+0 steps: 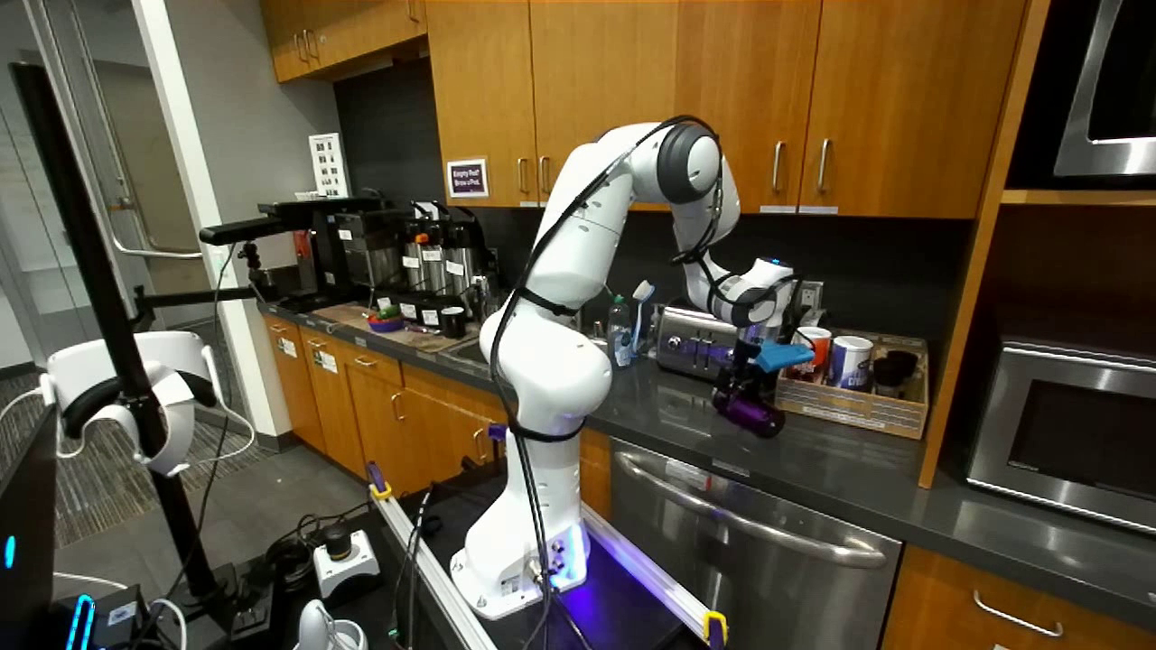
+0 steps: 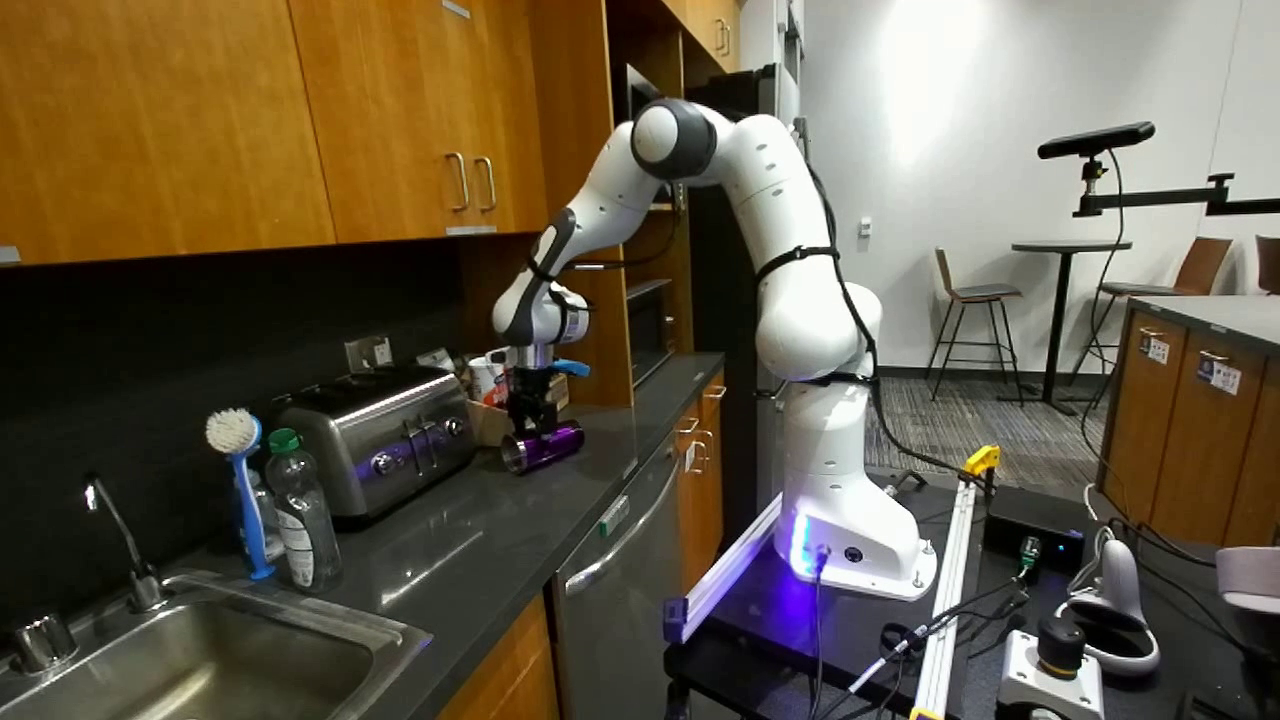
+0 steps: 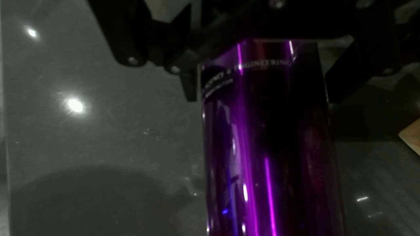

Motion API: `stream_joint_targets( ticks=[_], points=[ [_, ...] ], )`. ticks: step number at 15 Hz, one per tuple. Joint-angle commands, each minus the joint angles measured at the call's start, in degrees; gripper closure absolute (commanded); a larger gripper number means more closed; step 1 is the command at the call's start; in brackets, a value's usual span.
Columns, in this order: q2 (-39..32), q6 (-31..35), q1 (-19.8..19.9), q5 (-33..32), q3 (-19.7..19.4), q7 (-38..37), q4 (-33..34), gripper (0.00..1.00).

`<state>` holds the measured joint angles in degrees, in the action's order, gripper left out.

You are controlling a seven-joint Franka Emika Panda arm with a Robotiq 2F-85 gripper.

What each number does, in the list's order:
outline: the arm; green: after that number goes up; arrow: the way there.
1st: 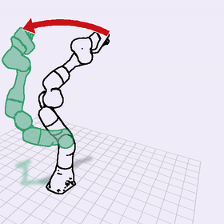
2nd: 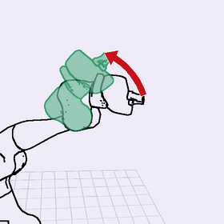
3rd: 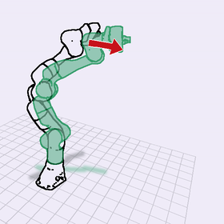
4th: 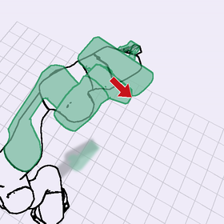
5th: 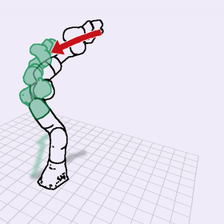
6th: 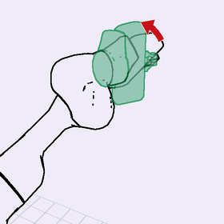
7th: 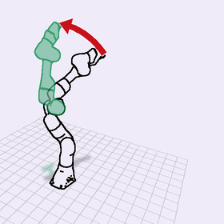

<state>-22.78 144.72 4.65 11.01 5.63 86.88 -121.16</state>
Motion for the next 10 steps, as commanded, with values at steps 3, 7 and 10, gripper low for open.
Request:
stream_joint_targets(
  ticks=[3,7,10],
  points=[
    [-1.55,-0.63,0.81,-1.66,0.76,-0.45,1.83,0.00],
    [-2.82,-1.86,0.63,-3.04,0.51,-1.43,3.20,0.00],
    [-3.41,-3.23,0.91,-3.42,0.71,-1.48,4.11,0.19]
  ],
)
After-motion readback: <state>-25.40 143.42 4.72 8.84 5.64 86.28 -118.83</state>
